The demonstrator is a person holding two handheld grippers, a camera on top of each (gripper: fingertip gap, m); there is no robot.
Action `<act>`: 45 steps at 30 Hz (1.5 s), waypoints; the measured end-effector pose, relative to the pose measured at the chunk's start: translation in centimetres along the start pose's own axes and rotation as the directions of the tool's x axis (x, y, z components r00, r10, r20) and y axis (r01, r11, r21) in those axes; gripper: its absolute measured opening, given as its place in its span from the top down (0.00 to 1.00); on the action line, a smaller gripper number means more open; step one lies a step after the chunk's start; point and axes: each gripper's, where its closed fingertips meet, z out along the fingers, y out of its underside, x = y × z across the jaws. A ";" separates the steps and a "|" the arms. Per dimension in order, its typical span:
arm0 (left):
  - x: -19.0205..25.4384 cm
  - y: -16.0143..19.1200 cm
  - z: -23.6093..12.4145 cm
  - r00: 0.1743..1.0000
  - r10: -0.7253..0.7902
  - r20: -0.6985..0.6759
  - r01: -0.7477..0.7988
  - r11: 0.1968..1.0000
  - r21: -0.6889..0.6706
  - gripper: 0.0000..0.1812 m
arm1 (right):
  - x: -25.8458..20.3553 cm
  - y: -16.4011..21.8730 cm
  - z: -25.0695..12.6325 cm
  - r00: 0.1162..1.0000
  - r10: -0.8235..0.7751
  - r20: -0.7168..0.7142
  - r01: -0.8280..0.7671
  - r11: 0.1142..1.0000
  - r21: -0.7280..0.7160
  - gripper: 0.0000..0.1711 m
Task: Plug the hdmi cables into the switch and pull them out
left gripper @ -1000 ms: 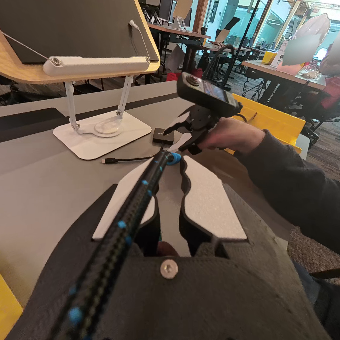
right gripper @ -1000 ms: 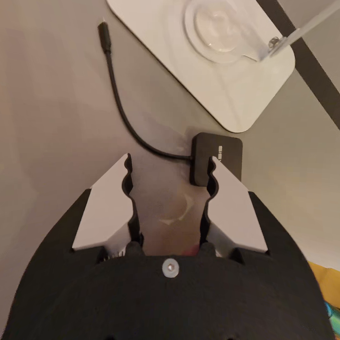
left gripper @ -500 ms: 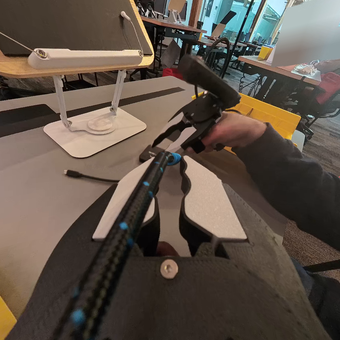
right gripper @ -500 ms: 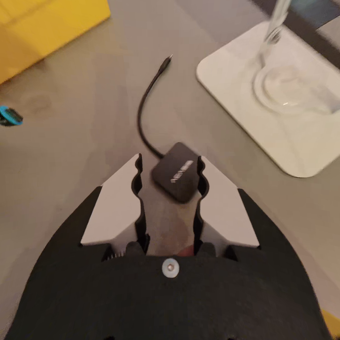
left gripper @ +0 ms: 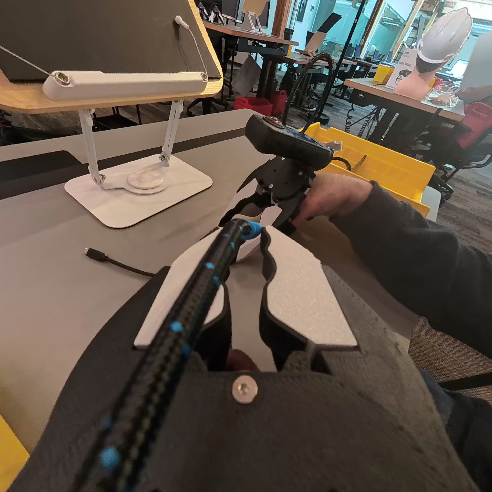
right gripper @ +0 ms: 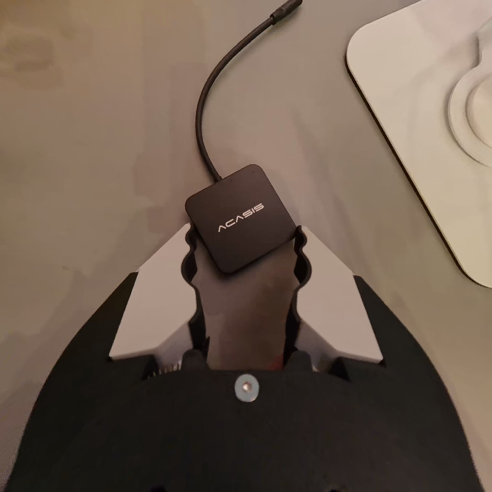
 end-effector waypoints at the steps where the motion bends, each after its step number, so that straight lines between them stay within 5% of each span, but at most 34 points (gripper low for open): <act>1: 0.0 0.0 0.0 1.000 0.001 -0.001 -0.001 1.000 -0.001 0.89 | -0.1 -0.1 0.0 1.000 -0.008 0.000 0.008 1.000 0.005 0.58; 9: -0.3 0.0 0.0 1.000 0.002 0.014 -0.002 1.000 0.002 0.89 | -1.3 -4.2 -1.1 0.972 -0.213 -0.103 0.226 0.964 0.139 0.58; 22: -1.2 0.1 -0.1 0.999 -0.020 0.040 0.020 1.000 0.005 0.89 | -4.2 -8.9 -4.0 0.784 -0.503 -0.363 0.596 0.773 0.217 0.59; 31: -1.3 0.7 0.2 0.999 -0.022 0.046 0.023 1.000 -0.020 0.89 | -5.7 -8.6 -4.2 0.746 -0.558 -0.363 0.650 0.728 0.219 0.59; 40: -1.8 0.9 0.2 0.998 -0.046 0.051 0.048 0.998 -0.034 0.89 | -7.7 -9.9 -6.3 0.829 -0.496 -0.259 0.559 0.709 0.430 0.59; 45: -1.9 1.0 0.2 0.997 -0.050 0.056 0.052 0.998 -0.039 0.89 | -6.8 -8.3 -4.8 0.763 -0.573 -0.300 0.644 0.716 0.270 0.59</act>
